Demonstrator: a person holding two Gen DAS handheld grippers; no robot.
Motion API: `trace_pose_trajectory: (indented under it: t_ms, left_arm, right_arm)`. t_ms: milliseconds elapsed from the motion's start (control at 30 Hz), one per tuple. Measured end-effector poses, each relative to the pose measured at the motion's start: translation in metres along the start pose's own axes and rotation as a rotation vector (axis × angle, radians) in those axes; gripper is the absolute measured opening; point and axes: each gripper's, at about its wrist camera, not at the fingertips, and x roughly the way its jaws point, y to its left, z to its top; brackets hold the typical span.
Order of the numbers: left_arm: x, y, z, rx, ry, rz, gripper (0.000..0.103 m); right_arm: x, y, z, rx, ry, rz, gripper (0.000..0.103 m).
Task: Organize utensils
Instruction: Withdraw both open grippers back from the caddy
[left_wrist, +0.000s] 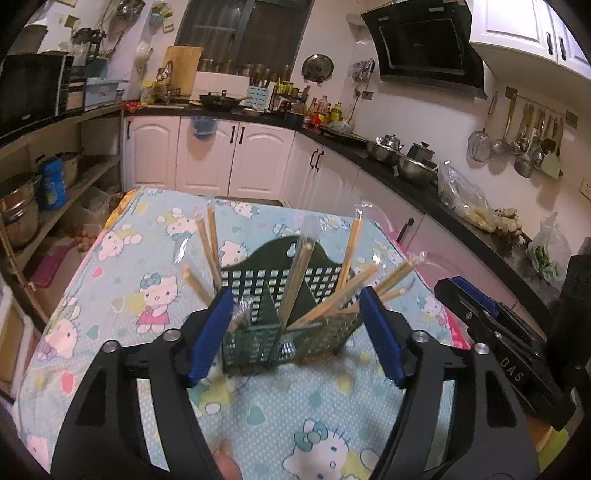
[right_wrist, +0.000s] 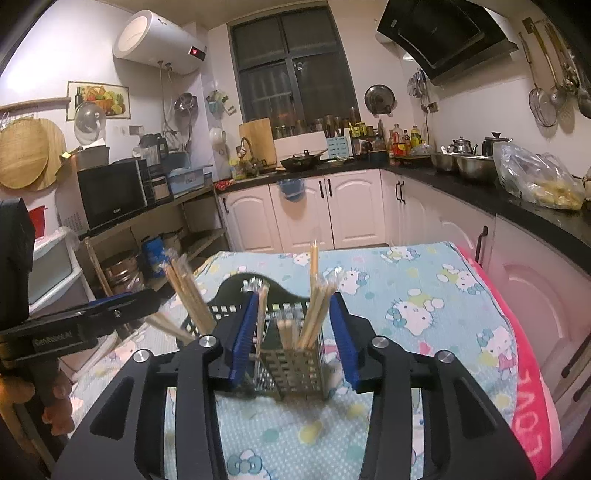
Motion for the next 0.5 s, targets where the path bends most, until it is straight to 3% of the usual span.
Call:
trace_pose_trajectory:
  t_ms: [100, 200, 500]
  left_arm:
    - [-0.005, 0.001, -0.009, -0.003, 0.006, 0.004, 0.067]
    - [-0.011, 0.003, -0.019, -0.007, 0.012, 0.007, 0.077]
    - [-0.030, 0.009, -0.049, -0.023, 0.011, 0.010, 0.091]
  right_arm:
    - [-0.005, 0.001, -0.008, -0.002, 0.015, -0.001, 0.044]
    - [-0.010, 0.002, -0.014, -0.003, 0.025, -0.001, 0.047]
    - [-0.031, 0.006, -0.033, -0.014, 0.038, 0.001, 0.065]
